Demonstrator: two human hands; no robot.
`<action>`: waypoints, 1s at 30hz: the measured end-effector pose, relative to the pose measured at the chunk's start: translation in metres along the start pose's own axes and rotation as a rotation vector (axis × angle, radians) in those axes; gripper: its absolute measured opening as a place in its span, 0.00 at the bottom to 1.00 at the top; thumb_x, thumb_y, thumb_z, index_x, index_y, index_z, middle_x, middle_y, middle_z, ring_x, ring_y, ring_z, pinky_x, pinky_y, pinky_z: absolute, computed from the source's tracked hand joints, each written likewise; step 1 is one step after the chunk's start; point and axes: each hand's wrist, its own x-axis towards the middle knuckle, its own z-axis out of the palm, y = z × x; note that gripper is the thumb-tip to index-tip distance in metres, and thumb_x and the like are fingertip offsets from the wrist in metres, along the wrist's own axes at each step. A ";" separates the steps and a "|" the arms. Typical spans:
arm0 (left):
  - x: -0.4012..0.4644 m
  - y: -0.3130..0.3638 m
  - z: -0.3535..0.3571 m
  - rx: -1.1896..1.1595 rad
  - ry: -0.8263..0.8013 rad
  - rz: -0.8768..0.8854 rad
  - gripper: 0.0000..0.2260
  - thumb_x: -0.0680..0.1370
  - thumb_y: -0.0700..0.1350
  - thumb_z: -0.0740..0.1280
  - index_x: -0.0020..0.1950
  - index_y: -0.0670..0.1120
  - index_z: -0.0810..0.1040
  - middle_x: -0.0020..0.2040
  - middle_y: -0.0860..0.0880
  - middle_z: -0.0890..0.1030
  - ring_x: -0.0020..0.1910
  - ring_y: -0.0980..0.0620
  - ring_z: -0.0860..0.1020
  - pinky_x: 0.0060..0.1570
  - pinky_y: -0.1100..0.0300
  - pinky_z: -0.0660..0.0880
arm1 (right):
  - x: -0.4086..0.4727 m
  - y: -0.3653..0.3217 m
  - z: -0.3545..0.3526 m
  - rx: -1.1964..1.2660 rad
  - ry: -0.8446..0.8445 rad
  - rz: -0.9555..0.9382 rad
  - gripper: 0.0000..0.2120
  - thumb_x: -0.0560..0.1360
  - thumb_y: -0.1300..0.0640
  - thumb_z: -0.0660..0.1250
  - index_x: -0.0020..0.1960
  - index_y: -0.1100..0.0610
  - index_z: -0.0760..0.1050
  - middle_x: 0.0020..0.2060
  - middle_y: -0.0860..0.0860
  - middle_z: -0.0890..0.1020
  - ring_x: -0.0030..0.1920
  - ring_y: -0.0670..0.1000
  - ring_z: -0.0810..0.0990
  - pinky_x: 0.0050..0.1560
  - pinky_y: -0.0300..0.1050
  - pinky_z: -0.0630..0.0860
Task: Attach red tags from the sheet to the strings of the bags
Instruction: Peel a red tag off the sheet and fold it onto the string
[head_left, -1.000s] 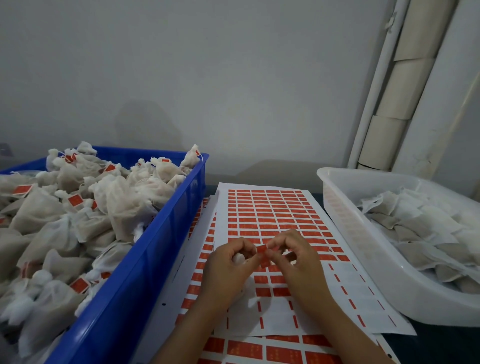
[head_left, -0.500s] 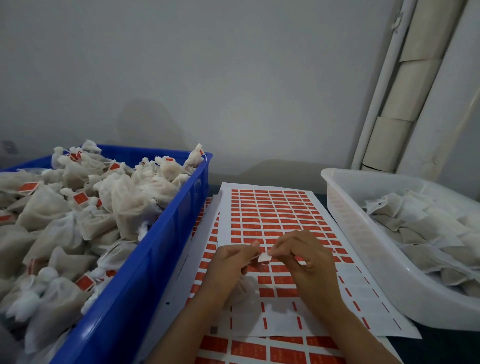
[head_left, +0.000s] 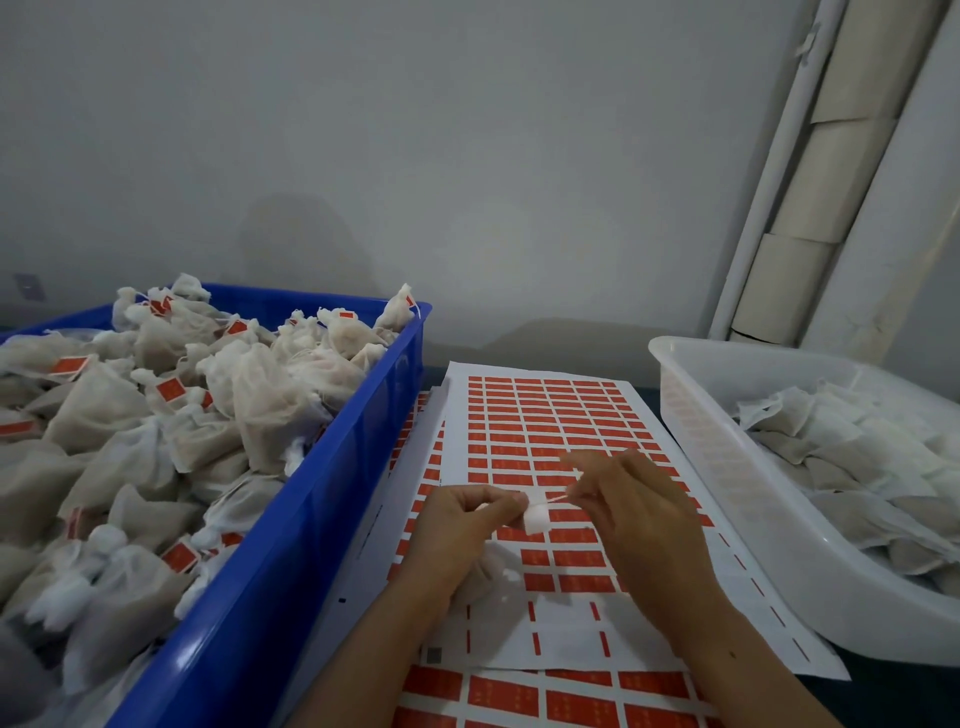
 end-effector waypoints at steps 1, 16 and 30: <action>0.000 0.000 0.000 0.020 0.009 0.013 0.05 0.74 0.49 0.69 0.42 0.50 0.82 0.41 0.60 0.80 0.42 0.58 0.77 0.34 0.72 0.68 | 0.000 0.001 -0.001 -0.016 -0.002 -0.008 0.25 0.59 0.49 0.72 0.53 0.54 0.69 0.41 0.54 0.84 0.39 0.54 0.84 0.47 0.46 0.74; 0.002 -0.001 -0.002 0.081 0.016 0.057 0.05 0.75 0.46 0.69 0.40 0.55 0.78 0.39 0.59 0.78 0.38 0.57 0.76 0.27 0.77 0.69 | 0.000 -0.002 0.007 0.075 -0.171 -0.058 0.11 0.59 0.56 0.79 0.38 0.55 0.81 0.41 0.52 0.84 0.40 0.52 0.82 0.44 0.45 0.79; 0.002 -0.003 0.000 0.117 -0.053 0.142 0.03 0.74 0.47 0.69 0.45 0.50 0.82 0.44 0.56 0.82 0.45 0.57 0.78 0.39 0.72 0.71 | -0.005 -0.016 0.019 0.699 -0.316 0.603 0.06 0.75 0.56 0.64 0.41 0.48 0.72 0.42 0.41 0.77 0.47 0.40 0.76 0.47 0.25 0.71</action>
